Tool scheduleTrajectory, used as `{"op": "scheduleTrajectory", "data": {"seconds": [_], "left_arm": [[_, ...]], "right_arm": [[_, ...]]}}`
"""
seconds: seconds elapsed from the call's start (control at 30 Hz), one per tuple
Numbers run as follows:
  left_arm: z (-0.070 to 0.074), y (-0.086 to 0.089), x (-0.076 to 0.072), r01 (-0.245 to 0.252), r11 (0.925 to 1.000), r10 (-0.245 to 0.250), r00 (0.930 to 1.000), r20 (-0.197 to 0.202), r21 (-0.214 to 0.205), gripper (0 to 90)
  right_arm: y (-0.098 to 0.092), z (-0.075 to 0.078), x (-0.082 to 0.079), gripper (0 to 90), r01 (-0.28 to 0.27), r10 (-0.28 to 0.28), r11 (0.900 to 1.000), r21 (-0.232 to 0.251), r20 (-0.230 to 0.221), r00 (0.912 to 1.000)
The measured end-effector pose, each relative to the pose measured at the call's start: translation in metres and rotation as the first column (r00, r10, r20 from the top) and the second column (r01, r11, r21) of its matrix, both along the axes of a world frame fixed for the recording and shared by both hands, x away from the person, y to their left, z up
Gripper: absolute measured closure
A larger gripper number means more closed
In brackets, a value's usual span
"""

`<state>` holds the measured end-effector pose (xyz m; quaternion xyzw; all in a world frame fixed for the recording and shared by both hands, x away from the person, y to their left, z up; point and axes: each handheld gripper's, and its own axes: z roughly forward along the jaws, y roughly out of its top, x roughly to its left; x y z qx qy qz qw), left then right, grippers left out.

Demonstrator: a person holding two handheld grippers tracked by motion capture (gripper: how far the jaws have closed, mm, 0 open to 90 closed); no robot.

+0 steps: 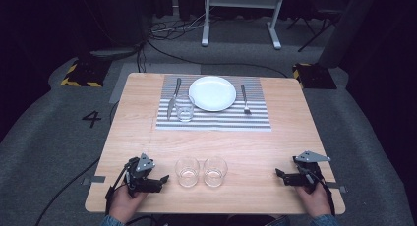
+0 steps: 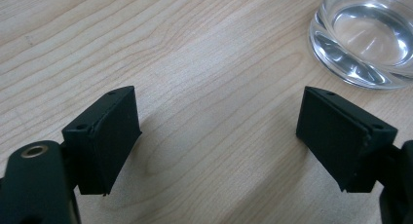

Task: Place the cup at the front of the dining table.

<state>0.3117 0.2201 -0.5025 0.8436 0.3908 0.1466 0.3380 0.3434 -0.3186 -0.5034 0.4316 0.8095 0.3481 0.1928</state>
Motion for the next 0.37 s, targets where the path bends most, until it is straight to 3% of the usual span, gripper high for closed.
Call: {"op": "scheduleTrajectory", "data": {"seconds": [0.37], "left_arm": [[0.0000,0.0001,0.0001,0.001,1.0000,-0.001,1.0000,0.001,0.001,16.2]], "right_arm": [[0.0003,-0.0002,0.0003,9.6,0.003,-0.003,1.0000,0.001,0.001,1.0000]]}}
